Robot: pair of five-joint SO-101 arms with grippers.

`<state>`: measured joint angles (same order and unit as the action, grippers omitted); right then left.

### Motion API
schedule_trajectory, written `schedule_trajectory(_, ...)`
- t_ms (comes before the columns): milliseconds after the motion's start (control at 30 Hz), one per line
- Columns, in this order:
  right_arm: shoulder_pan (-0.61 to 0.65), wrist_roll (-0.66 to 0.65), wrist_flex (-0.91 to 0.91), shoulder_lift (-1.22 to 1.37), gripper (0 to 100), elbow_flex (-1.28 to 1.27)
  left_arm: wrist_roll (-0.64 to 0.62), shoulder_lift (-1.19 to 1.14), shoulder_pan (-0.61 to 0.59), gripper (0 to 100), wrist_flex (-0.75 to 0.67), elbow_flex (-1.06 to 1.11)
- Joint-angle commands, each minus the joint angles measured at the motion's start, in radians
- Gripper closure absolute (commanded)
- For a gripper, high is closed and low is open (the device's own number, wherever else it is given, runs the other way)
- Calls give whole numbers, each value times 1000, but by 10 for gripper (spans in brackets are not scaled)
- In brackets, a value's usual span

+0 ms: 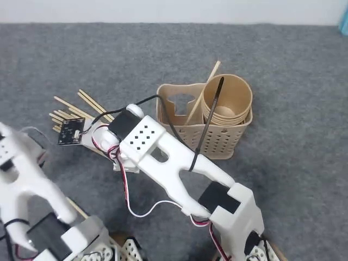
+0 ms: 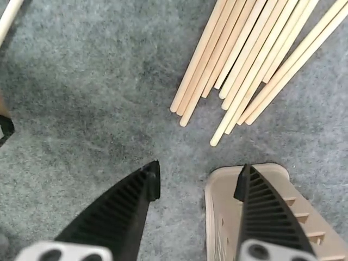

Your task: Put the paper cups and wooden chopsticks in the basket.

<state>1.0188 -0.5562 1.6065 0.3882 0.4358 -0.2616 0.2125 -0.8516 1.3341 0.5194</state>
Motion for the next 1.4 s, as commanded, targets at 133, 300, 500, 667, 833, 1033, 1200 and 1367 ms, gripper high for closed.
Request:
schedule_trajectory(133, -15, -69, 54, -70, 775, 52, 44, 6, 8, 985, 84, 54)
schedule_trajectory(300, -16, -83, 62, -70, 775, 52, 222, 29, 9, 984, 14, 268)
schedule_trajectory(500, -16, -83, 64, -68, 775, 52, 330, 276, 15, 982, -66, 476)
schedule_trajectory(667, -16, -84, 70, -67, 775, 52, 327, 500, -35, 848, -95, 576)
schedule_trajectory(833, -12, -120, 77, -59, 775, 52, 330, 552, -120, 773, -97, 593)
schedule_trajectory(1033, -15, -120, 77, -59, 775, 52, 374, 334, -87, 851, -167, 576)
schedule_trajectory(1200, -16, -121, 77, -59, 775, 52, 397, 58, -57, 856, -198, 499)
schedule_trajectory(1367, -16, -123, 76, -59, 775, 52, 404, -91, 0, 936, -198, 443)
